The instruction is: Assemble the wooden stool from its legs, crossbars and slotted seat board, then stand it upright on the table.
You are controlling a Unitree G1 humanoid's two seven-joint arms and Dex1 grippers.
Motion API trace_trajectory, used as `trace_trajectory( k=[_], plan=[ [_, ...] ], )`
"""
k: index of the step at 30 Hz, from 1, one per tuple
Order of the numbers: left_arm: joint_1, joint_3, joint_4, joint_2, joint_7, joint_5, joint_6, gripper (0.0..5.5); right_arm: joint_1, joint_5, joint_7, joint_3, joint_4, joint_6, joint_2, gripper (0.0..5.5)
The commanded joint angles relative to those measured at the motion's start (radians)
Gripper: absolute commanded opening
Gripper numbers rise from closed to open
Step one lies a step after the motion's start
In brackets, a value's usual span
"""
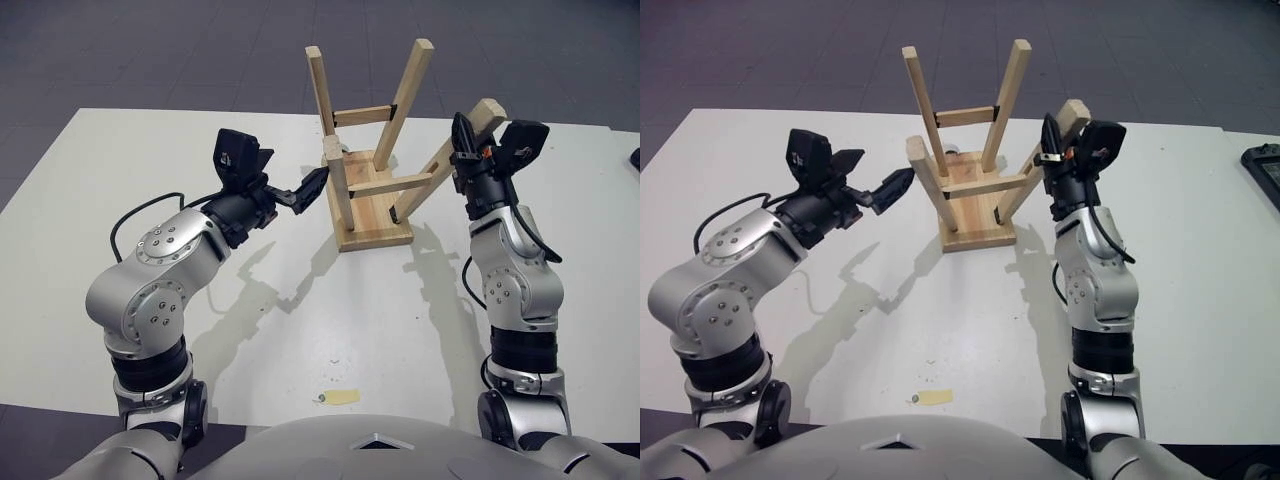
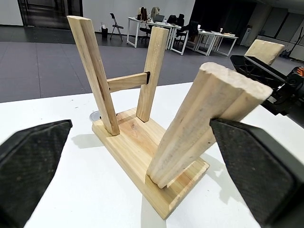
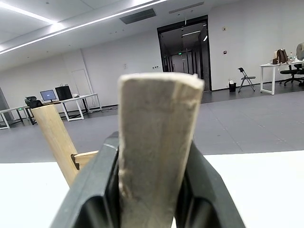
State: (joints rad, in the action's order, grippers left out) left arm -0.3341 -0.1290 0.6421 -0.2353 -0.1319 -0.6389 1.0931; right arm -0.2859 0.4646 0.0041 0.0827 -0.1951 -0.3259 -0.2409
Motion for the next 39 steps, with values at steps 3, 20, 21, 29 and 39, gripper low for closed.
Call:
trace_trajectory(
  k=[3,20,21,29,39],
  plan=[
    [-0.050,0.003,-0.025,0.081,0.098,0.042,-0.029,5.40,0.240,-0.070,0.062,-0.063,0.133,-0.280,-0.136,1.06],
    [0.128,-0.027,0.156,-0.116,0.001,-0.036,0.072,5.40,0.310,-0.033,0.076,-0.049,0.049,-0.219,-0.162,1.07],
    [0.133,-0.028,0.167,-0.126,-0.002,-0.039,0.079,5.40,0.317,-0.042,0.077,-0.056,0.040,-0.212,-0.166,1.07],
    [-0.306,-0.150,0.142,0.038,0.203,-0.113,0.000,5.40,0.316,-0.034,0.017,-0.070,0.019,-0.200,-0.120,1.07],
    [-0.493,0.363,-0.138,0.119,0.223,0.144,0.023,5.40,0.331,0.008,-0.086,-0.139,-0.092,-0.303,-0.053,1.07]
  ],
)
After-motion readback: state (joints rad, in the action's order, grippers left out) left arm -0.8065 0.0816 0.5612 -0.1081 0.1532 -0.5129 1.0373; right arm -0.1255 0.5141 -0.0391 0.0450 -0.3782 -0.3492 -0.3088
